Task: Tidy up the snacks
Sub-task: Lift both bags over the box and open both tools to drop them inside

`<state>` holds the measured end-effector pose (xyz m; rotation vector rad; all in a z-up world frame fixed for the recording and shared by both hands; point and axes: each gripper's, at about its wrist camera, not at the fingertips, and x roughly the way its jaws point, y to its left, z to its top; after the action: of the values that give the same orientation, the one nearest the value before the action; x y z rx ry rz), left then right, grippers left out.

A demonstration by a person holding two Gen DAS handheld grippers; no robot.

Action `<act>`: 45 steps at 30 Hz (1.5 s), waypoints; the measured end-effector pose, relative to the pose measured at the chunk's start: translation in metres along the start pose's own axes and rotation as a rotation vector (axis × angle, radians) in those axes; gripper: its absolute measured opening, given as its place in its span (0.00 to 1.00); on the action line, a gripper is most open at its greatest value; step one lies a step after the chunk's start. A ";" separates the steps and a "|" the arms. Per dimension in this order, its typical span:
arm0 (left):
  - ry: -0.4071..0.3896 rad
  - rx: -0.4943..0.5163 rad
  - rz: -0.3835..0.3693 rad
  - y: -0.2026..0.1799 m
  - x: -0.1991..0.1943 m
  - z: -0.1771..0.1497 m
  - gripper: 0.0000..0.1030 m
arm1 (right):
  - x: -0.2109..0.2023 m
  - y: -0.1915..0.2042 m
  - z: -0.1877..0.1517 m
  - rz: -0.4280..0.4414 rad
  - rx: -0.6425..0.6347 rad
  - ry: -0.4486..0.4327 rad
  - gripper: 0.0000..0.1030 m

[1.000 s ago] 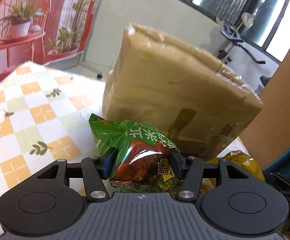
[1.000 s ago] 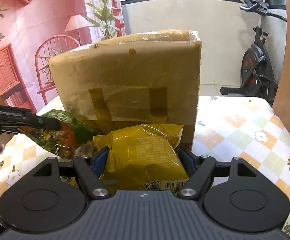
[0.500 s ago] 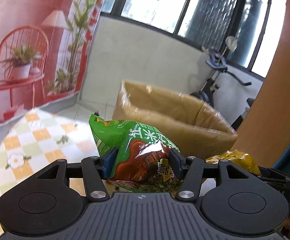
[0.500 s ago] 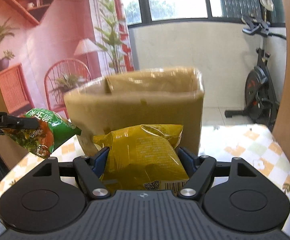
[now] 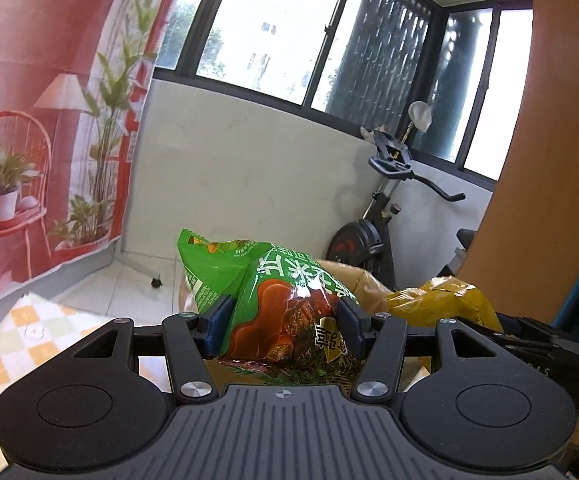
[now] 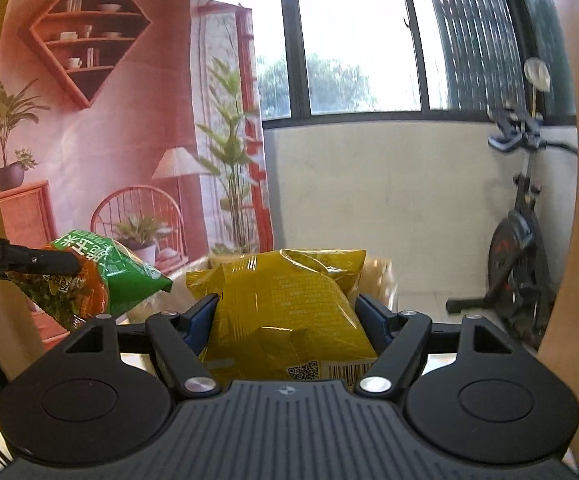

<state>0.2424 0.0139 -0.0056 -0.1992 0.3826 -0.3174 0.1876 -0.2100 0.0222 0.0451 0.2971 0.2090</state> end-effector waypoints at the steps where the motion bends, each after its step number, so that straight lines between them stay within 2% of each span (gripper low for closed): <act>1: 0.001 -0.002 0.001 0.000 0.008 0.002 0.57 | 0.006 0.000 0.003 -0.003 -0.009 -0.007 0.73; 5: 0.003 -0.031 -0.010 0.006 0.035 0.009 0.57 | 0.037 -0.003 0.010 -0.015 -0.045 -0.022 0.73; 10: 0.020 -0.004 -0.011 0.010 0.069 0.018 0.57 | 0.083 -0.009 0.013 -0.033 -0.068 -0.014 0.73; 14: 0.044 0.025 -0.011 0.013 0.085 0.018 0.58 | 0.116 -0.012 0.009 -0.050 -0.094 0.014 0.73; 22: 0.102 0.063 -0.006 0.017 0.110 0.014 0.59 | 0.161 -0.015 -0.004 -0.029 -0.079 0.096 0.74; 24: 0.114 0.066 -0.004 0.018 0.114 0.013 0.64 | 0.168 -0.016 -0.007 -0.021 -0.078 0.123 0.74; 25: 0.117 0.069 0.004 0.018 0.116 0.012 0.70 | 0.172 -0.016 -0.009 -0.019 -0.077 0.135 0.74; 26: 0.119 0.074 0.014 0.018 0.117 0.012 0.76 | 0.173 -0.017 -0.011 -0.021 -0.075 0.143 0.74; 27: 0.121 0.079 0.023 0.019 0.119 0.012 0.77 | 0.174 -0.018 -0.012 -0.024 -0.069 0.149 0.76; 29: 0.124 0.083 0.032 0.019 0.120 0.012 0.77 | 0.176 -0.021 -0.014 -0.024 -0.048 0.160 0.79; 36: 0.135 0.088 0.044 0.019 0.109 0.015 0.77 | 0.161 -0.024 -0.012 -0.029 -0.032 0.140 0.79; 45: 0.127 0.123 0.071 0.010 0.068 0.014 0.77 | 0.117 -0.013 -0.010 -0.032 -0.007 0.113 0.79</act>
<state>0.3100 0.0019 -0.0173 -0.0450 0.4928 -0.2835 0.2967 -0.1974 -0.0218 0.0216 0.4090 0.1815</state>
